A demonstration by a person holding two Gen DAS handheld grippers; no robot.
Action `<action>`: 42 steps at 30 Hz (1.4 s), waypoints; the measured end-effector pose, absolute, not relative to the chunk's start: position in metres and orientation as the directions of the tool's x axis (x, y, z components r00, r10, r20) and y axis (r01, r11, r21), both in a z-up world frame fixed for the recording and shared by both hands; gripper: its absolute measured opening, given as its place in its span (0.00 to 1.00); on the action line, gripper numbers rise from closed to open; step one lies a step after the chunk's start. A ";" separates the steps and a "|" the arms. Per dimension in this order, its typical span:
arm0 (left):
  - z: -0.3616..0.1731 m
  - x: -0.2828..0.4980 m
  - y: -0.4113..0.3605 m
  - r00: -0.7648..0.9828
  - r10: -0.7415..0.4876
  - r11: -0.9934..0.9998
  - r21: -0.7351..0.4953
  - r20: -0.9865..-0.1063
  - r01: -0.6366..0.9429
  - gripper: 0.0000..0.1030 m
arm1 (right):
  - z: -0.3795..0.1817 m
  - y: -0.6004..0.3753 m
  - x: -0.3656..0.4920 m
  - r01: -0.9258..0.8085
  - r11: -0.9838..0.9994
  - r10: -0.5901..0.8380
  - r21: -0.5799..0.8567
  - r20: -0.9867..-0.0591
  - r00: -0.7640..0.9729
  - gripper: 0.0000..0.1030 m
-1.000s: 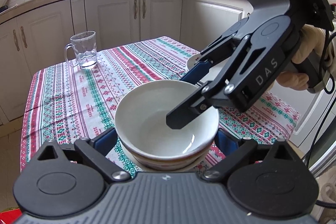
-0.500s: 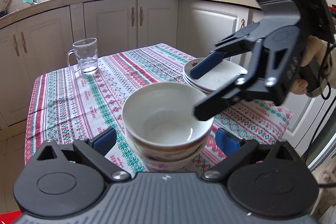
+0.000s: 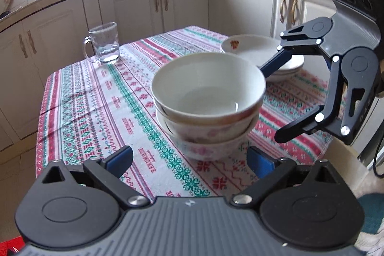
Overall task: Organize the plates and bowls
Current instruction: 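Grasp the three-bowl stack from opposite sides with the left tool while the right tool grips it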
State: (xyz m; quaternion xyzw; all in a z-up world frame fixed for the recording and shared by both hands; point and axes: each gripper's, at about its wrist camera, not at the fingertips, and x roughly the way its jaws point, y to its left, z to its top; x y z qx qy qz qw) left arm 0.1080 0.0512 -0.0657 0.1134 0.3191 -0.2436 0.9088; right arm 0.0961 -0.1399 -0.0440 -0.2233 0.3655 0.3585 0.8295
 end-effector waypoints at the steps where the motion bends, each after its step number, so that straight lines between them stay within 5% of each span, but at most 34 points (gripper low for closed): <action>1: -0.068 0.109 0.050 0.677 -0.369 0.854 0.056 -0.637 0.518 0.98 | -0.047 -0.140 0.097 -0.756 0.645 0.428 -0.111 -0.768 0.477 1.00; 31: -0.075 0.156 0.054 0.477 -0.538 0.625 0.051 -0.695 0.779 0.96 | -0.062 -0.124 0.139 -0.865 0.496 0.478 -0.073 -0.809 0.342 0.99; 42: -0.076 0.171 0.057 0.379 -0.594 0.525 0.015 -0.710 0.851 0.95 | -0.059 -0.117 0.145 -0.907 0.418 0.496 -0.044 -0.826 0.268 0.89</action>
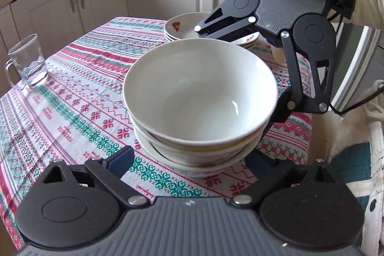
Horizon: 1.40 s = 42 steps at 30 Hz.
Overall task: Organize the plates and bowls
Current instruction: 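Grasp the three-bowl stack from opposite sides with the left tool while the right tool grips it, then lift the bowl stack with both tools and carry it over the plate stack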
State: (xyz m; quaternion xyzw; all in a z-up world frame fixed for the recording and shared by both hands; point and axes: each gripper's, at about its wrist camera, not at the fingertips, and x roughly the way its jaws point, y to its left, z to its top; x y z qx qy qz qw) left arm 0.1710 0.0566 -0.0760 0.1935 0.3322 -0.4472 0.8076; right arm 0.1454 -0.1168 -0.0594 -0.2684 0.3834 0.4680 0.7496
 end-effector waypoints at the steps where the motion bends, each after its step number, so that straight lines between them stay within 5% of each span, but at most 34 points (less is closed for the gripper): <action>1: -0.076 0.171 0.056 0.375 -0.595 0.517 0.019 -0.710 0.856 0.94 | -0.059 -0.116 0.145 -0.911 0.411 0.495 -0.046 -0.828 0.265 0.89; 13: -0.072 0.176 0.053 0.318 -0.616 0.437 0.022 -0.720 0.899 0.86 | -0.056 -0.114 0.149 -0.928 0.371 0.491 -0.029 -0.842 0.223 0.84; 42: -0.075 0.181 0.054 0.293 -0.633 0.408 0.013 -0.716 0.913 0.86 | -0.058 -0.113 0.151 -0.930 0.366 0.494 -0.018 -0.844 0.211 0.85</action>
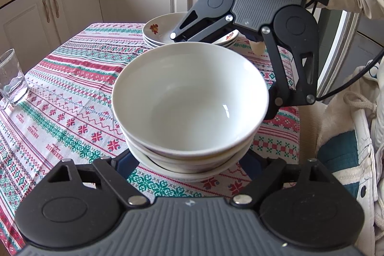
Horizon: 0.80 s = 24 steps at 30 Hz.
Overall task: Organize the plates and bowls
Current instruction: 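Lift the bowl stack with both tools and carry it over the plate stack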
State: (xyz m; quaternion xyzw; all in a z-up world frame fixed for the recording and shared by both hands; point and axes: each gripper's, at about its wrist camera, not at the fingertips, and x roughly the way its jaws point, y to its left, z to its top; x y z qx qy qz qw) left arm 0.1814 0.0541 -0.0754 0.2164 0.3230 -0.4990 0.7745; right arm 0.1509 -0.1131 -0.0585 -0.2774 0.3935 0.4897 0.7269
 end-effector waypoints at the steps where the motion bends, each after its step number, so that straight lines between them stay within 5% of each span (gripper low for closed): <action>1: -0.076 0.181 0.054 0.295 -0.633 0.409 0.014 -0.716 0.912 0.86 | -0.058 -0.113 0.151 -0.928 0.371 0.492 -0.017 -0.845 0.212 0.85; 24: -0.033 0.180 -0.004 0.318 -0.649 0.394 0.053 -0.691 0.918 0.86 | -0.020 -0.170 0.145 -0.917 0.396 0.518 -0.057 -0.810 0.274 0.85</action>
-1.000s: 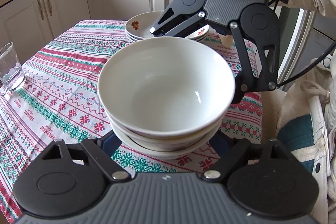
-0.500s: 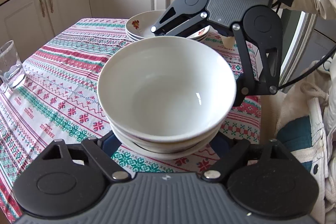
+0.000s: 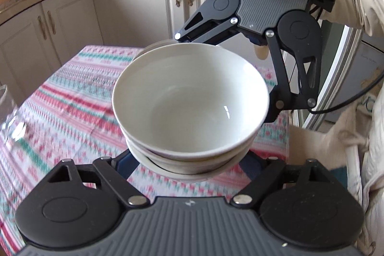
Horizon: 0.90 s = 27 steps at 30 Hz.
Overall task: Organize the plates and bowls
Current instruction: 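Lift the bowl stack with both tools and carry it over the plate stack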
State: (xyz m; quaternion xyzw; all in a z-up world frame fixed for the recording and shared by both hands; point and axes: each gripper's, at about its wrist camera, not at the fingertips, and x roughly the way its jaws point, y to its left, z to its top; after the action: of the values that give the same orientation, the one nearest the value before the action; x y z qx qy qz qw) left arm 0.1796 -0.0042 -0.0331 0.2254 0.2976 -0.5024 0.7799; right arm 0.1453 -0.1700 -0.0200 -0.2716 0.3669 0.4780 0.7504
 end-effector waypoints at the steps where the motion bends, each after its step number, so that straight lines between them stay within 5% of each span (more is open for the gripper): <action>1: -0.030 0.182 -0.011 0.317 -0.653 0.389 0.054 -0.688 0.919 0.86 | -0.017 -0.176 0.145 -0.914 0.400 0.516 -0.063 -0.809 0.282 0.85; 27: -0.049 0.273 -0.130 0.225 -0.684 0.263 0.053 -0.694 0.963 0.86 | -0.030 -0.295 0.215 -0.823 0.563 0.429 -0.077 -0.823 0.371 0.85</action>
State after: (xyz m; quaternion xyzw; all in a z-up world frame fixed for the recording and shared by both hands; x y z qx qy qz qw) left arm 0.2726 -0.1296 -0.0489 0.2472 0.2829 -0.5545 0.7426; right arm 0.2147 -0.2952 -0.0300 -0.2478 0.3969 0.3963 0.7899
